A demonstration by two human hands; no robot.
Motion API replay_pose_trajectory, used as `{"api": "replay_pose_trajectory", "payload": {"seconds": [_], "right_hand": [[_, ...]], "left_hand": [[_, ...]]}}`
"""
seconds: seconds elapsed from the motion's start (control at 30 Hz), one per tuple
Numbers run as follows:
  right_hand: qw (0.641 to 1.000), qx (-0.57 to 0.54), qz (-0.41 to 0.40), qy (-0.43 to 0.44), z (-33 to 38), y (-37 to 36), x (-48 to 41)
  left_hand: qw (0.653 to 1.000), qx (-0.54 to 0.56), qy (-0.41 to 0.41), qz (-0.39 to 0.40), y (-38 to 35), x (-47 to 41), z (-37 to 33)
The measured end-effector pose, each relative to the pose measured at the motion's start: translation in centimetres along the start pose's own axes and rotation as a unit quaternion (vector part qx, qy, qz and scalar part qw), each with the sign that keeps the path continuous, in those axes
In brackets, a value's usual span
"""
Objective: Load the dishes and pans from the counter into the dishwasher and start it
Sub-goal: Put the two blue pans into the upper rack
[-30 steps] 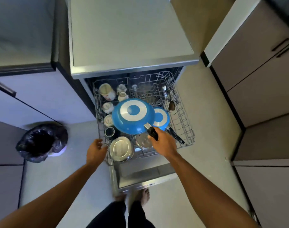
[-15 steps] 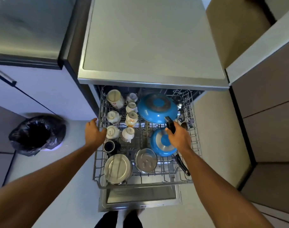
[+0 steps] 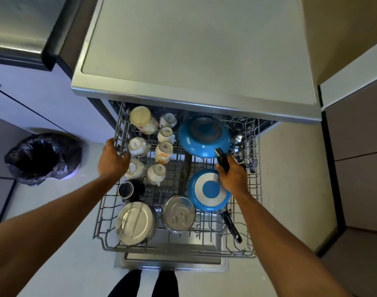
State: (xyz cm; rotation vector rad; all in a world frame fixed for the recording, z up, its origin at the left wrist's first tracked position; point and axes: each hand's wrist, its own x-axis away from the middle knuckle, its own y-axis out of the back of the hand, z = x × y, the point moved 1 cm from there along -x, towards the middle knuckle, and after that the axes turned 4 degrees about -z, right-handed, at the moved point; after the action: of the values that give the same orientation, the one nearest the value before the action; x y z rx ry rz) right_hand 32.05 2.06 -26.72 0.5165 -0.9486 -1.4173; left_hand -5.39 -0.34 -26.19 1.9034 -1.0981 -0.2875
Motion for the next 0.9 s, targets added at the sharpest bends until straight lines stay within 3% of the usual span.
{"api": "replay_pose_trajectory", "payload": {"seconds": [0.43, 0.9], "right_hand": [[0.993, -0.006, 0.102, -0.066, -2.4, -2.4, -3.8], [0.993, -0.009, 0.073, -0.098, -2.6, -2.6, -4.2]], "left_hand": [[0.997, -0.055, 0.01, -0.048, -0.5, 0.5, -0.5], [0.995, -0.079, -0.001, -0.069, -0.4, 0.9, -0.9]]}}
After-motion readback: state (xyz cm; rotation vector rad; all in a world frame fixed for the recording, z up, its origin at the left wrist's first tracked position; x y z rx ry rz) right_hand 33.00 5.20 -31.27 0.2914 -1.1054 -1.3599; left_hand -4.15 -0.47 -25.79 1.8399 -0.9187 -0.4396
